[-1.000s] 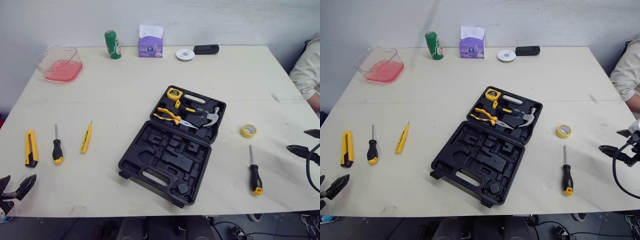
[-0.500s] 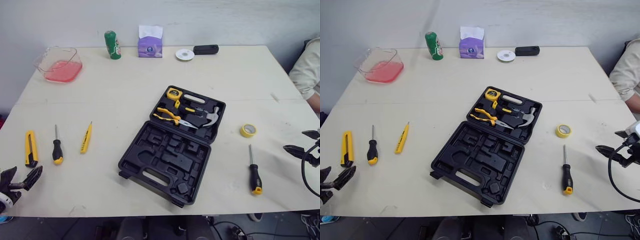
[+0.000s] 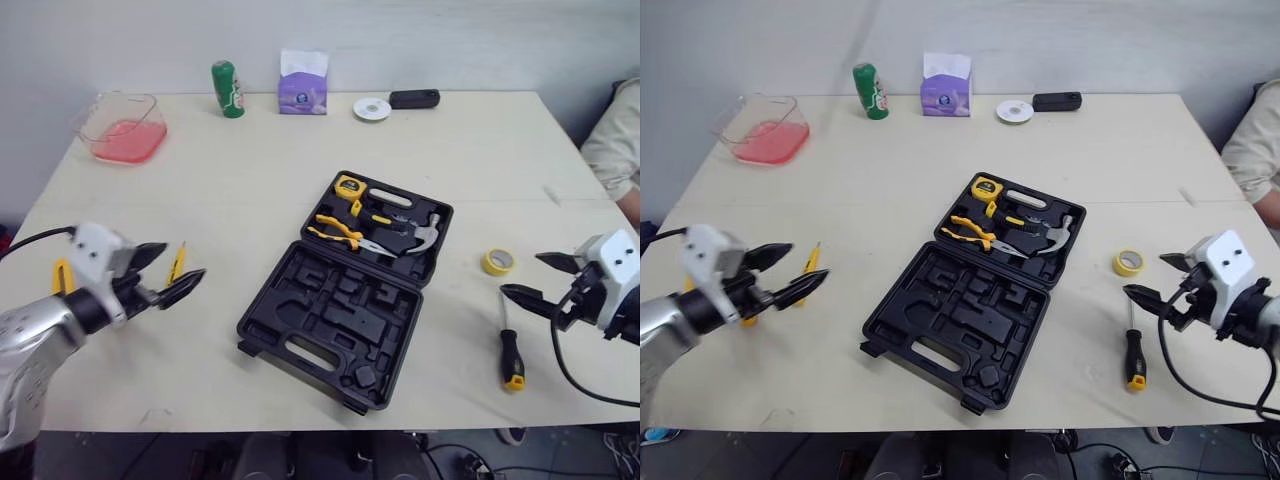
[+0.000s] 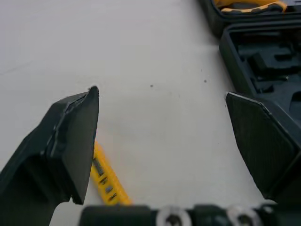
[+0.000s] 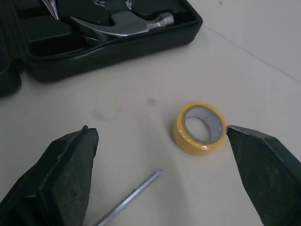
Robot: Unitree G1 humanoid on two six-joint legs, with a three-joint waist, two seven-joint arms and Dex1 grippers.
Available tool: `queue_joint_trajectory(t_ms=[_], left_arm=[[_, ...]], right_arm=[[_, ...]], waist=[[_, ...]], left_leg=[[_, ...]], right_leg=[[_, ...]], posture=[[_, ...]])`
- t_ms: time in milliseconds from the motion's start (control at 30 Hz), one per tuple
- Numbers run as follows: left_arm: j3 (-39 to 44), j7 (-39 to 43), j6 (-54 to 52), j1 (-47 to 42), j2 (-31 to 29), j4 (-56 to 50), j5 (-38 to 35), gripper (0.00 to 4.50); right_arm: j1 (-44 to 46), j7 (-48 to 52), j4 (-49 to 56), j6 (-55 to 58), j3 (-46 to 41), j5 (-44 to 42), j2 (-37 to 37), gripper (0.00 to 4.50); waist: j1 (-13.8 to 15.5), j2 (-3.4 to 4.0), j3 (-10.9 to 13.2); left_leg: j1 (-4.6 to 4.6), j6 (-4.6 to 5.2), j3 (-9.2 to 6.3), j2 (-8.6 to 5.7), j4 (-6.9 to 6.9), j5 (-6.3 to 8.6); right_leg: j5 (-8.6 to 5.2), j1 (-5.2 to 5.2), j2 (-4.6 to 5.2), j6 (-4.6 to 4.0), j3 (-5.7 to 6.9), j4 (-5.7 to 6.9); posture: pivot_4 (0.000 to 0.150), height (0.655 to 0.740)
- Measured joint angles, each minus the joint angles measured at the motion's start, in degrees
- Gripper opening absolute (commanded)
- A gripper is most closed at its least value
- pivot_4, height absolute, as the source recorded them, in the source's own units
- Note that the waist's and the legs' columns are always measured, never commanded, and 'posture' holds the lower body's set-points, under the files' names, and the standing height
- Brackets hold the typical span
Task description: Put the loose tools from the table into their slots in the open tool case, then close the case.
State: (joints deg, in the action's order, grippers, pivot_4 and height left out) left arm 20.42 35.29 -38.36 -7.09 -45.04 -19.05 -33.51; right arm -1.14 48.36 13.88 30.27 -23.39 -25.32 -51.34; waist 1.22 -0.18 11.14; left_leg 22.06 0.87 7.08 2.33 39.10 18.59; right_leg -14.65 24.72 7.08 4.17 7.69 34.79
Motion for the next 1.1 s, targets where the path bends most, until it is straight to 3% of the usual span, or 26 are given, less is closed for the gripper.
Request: queue_joint_trajectory(t_ms=[133, 267, 433, 733, 1100], left_arm=[[-9.68, 3.09, 4.02, -11.08, 1.22, 8.99, 4.97, 1.84], [-17.9, 6.06, 7.83, -19.92, 3.6, 20.93, 11.52, 0.0], [-26.47, 9.49, 15.57, -32.42, 10.93, 37.57, 19.08, 0.0], [-31.58, 13.77, 26.33, -43.81, 19.73, 59.02, 27.1, 0.0], [-31.34, 20.4, 26.42, -45.21, 19.33, 60.71, 29.49, 0.0]], right_arm=[[-1.24, -4.94, 9.55, 4.57, 4.96, -0.36, 4.21, 4.5], [-2.23, -9.57, 11.62, 7.38, 6.67, 1.8, 5.12, 2.66], [-1.15, -13.39, 13.44, 8.74, 12.13, 3.95, 7.32, 0.08], [3.17, -16.57, 12.37, 9.81, 16.95, 7.3, 8.84, 0.03], [9.18, -16.68, 10.47, 10.73, 25.33, 10.98, 11.36, 0.03]], waist=[[0.35, -0.01, -0.01], [0.25, -0.1, -0.05], [0.28, -0.21, -0.06], [0.07, -0.26, -0.06], [-0.28, -0.27, -0.06]], left_leg=[[-0.02, 0.02, 0.01, -0.04, 0.02, -0.08], [0.02, 0.06, 0.08, -0.01, 0.04, -0.09], [0.09, 0.12, 0.04, -0.17, 0.07, -0.16], [0.1, 0.18, 0.12, -0.29, 0.1, -0.22], [0.14, 0.22, 0.13, -0.21, 0.14, -0.22]], right_leg=[[0.02, 0.01, -0.22, 0.03, -0.09, 0.09], [0.05, 0.0, -0.33, 0.08, -0.11, 0.2], [0.07, 0.02, -0.42, 0.11, -0.15, 0.2], [0.08, 0.07, -0.43, 0.14, -0.17, 0.21], [0.1, 0.1, -0.41, 0.17, -0.21, 0.24]], posture=[[0.15, 0.7244], [0.15, 0.7244], [0.15, 0.7244], [0.15, 0.7244], [0.15, 0.7244]])
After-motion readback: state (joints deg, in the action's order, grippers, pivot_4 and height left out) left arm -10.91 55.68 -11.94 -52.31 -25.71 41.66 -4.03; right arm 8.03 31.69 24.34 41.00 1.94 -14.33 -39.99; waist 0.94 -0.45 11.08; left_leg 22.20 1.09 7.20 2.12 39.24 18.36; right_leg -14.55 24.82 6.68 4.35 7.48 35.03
